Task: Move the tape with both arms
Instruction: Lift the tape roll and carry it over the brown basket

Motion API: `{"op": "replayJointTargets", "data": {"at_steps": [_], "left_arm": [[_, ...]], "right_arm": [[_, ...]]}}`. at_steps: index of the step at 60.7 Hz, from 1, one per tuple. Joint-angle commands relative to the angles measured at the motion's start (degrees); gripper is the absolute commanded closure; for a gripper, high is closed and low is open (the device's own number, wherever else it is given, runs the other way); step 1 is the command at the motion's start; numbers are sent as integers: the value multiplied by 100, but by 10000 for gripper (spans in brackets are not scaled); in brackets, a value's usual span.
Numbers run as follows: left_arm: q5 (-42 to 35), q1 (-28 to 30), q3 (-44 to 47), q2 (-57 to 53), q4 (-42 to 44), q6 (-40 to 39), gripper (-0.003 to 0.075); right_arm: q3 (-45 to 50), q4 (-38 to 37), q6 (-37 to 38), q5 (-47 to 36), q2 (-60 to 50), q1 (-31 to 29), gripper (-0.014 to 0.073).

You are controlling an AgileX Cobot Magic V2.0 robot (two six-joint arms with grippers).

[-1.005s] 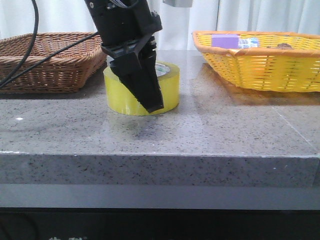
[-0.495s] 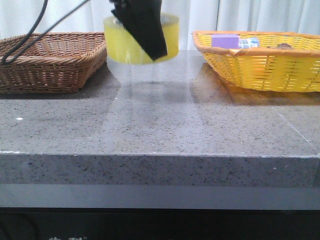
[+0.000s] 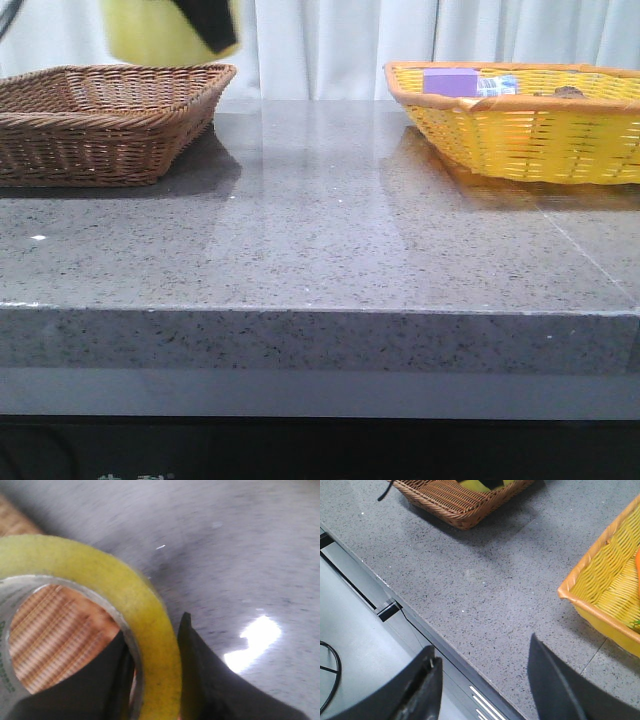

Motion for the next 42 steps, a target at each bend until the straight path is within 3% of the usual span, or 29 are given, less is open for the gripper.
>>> {"op": "replayJointTargets", "data": {"at_steps": [1, 20, 42], "left_arm": [[-332, 318, -213, -340, 66, -363, 619], [-600, 1230, -213, -199, -167, -494, 619], [-1076, 1335, -203, 446, -239, -494, 619]], "right_arm": [[-141, 99, -25, -391, -20, -13, 183], [-141, 99, -25, -391, -20, -13, 183], [-141, 99, -25, -391, -20, -13, 183]]}}
